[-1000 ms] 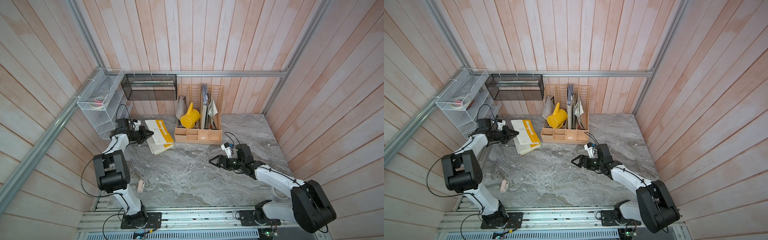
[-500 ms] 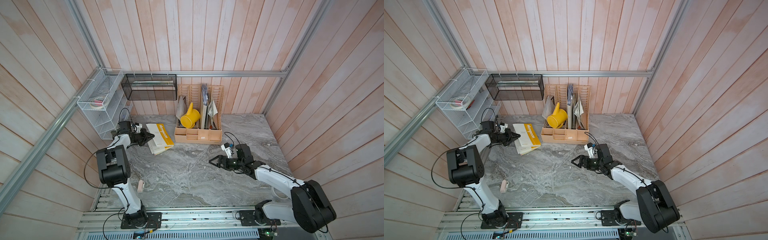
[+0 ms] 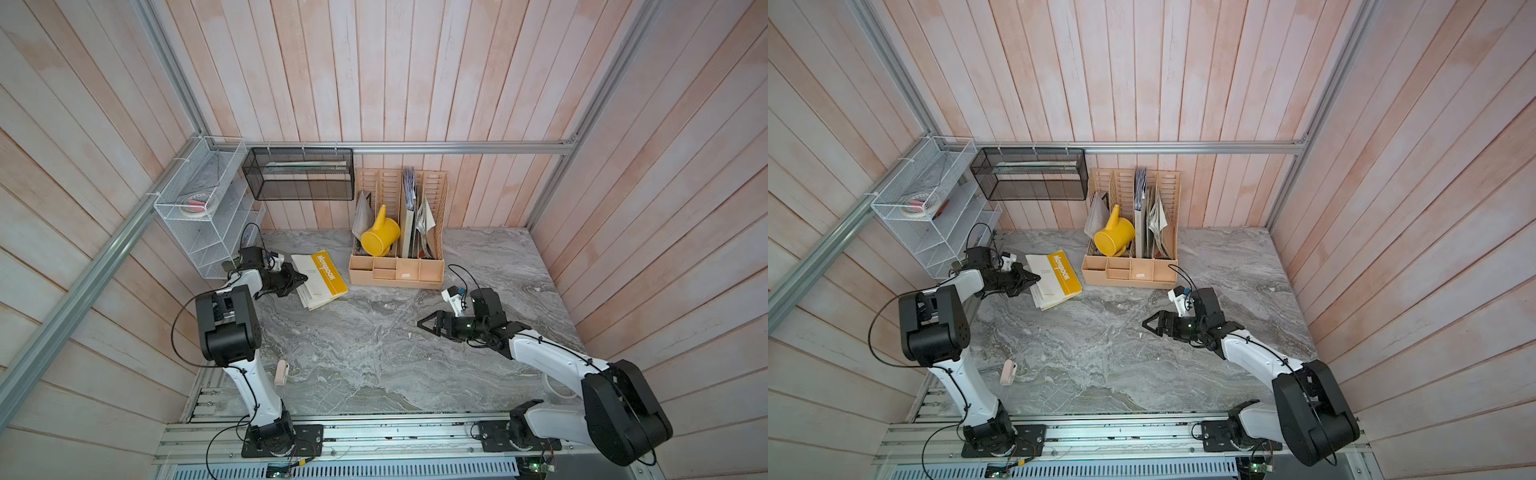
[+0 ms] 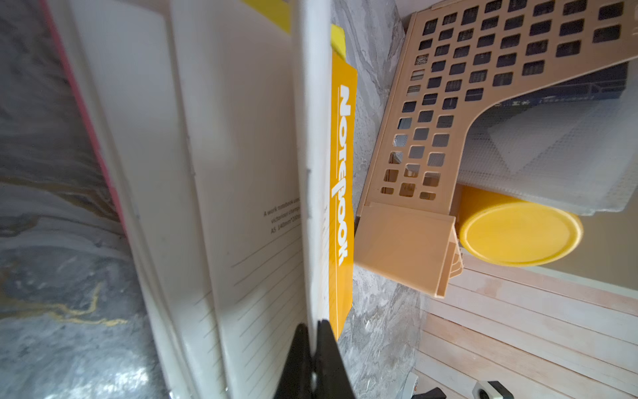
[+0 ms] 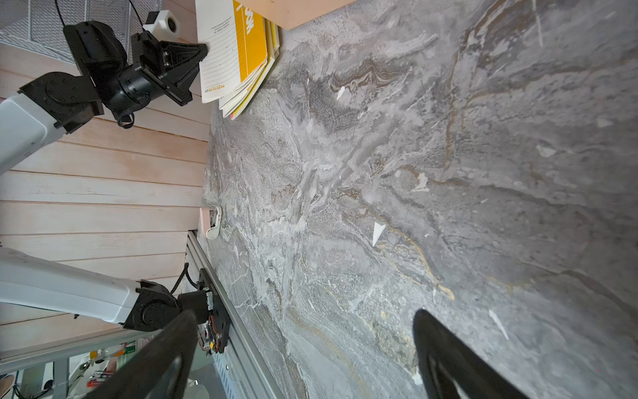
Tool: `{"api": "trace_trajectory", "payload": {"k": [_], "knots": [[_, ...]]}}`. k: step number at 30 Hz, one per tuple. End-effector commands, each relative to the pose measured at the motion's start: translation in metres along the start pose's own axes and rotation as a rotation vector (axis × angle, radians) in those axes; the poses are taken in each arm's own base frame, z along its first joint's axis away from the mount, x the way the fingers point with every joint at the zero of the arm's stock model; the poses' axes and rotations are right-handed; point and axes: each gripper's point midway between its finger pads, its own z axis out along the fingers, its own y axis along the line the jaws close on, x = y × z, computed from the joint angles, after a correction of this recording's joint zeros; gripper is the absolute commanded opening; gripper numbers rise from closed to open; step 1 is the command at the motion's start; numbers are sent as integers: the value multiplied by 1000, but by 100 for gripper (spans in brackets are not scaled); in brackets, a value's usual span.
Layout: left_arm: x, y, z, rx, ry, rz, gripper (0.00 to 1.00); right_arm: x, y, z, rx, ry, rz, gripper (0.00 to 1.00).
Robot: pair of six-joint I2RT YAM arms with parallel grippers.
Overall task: Close the notebook
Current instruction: Place the notebook at the notebook.
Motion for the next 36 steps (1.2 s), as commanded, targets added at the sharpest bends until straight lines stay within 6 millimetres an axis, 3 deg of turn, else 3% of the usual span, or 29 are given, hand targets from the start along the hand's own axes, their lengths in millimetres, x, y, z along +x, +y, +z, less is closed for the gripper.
{"api": "trace_trajectory", "payload": {"k": [1,16,36], "knots": [[-7,10,1,-40,-8,23,0,0,5,0,-14,7,-15,98],[-3,23,7,-71,6,8,0,6,4,-1,-18,10,-14,98],[-2,32,6,-118,16,-1,15,9,4,-1,-19,19,-12,98]]}}
